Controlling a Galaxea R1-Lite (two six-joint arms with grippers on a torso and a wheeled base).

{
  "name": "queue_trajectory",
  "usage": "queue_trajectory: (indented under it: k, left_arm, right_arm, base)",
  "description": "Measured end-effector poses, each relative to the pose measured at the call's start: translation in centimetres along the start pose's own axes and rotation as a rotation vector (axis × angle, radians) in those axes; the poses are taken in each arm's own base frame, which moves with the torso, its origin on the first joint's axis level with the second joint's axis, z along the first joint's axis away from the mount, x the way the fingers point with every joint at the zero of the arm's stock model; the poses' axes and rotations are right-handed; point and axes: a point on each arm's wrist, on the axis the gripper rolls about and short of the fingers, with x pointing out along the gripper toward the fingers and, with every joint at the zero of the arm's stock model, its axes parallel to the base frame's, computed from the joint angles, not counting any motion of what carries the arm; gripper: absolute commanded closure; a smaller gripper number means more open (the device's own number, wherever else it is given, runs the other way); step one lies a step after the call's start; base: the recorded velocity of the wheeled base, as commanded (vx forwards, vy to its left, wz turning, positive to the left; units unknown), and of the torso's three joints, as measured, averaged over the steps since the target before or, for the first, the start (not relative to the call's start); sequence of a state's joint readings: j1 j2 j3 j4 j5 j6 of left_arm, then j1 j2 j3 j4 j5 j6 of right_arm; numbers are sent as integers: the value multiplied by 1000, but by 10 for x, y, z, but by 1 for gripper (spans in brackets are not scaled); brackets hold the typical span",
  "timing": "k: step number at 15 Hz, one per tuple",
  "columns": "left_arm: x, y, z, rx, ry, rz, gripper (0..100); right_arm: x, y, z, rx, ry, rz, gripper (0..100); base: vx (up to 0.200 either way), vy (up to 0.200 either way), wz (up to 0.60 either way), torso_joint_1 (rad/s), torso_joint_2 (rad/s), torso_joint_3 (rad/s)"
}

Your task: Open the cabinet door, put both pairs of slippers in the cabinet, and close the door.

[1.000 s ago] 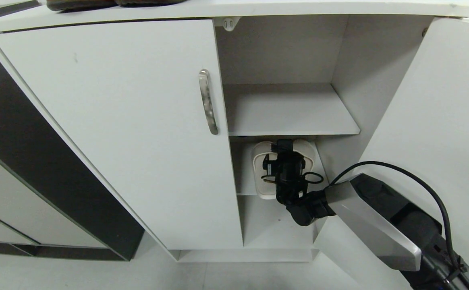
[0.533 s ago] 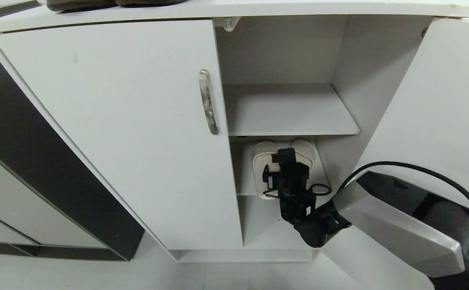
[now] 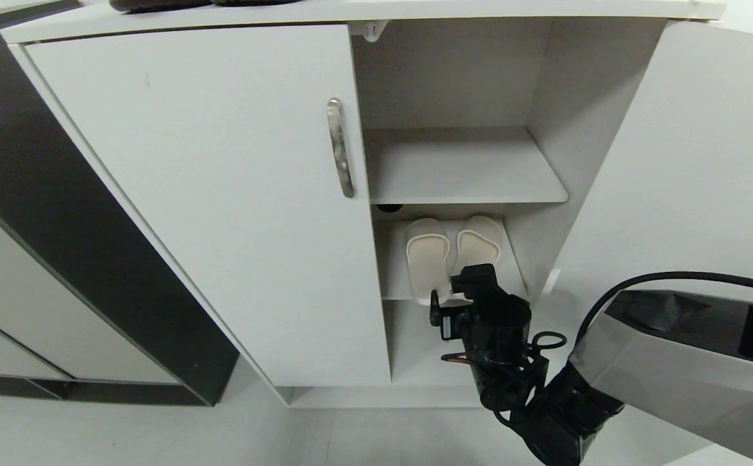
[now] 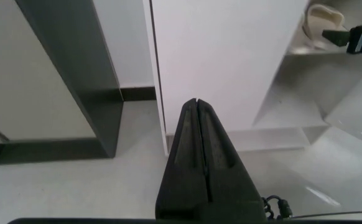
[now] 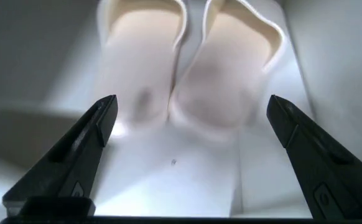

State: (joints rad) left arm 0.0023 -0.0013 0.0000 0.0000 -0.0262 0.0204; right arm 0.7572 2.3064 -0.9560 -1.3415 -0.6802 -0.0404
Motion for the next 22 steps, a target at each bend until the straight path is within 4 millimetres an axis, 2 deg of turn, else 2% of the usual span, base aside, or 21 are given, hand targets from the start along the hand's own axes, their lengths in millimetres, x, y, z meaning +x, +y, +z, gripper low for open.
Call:
queue_trajectory:
  k: [3, 9, 13, 22]
  left_arm:
    - [0, 0, 0, 0, 0, 2, 100]
    - [0, 0, 0, -1, 0, 0, 100]
    - [0, 0, 0, -3, 1, 2, 100]
    - [0, 0, 0, -2, 1, -1, 100]
  right_arm:
    - [-4, 0, 4, 2, -5, 6, 0]
    - [-26, -4, 8, -10, 17, 36, 0]
    - [-28, -7, 6, -22, 31, 33, 0]
    - [-34, -10, -1, -44, 58, 45, 0]
  base:
    - [-67, 0, 0, -1, -2, 1]
    - [0, 0, 0, 0, 0, 0]
    - [0, 0, 0, 1, 0, 60]
    - [0, 0, 0, 2, 2, 192]
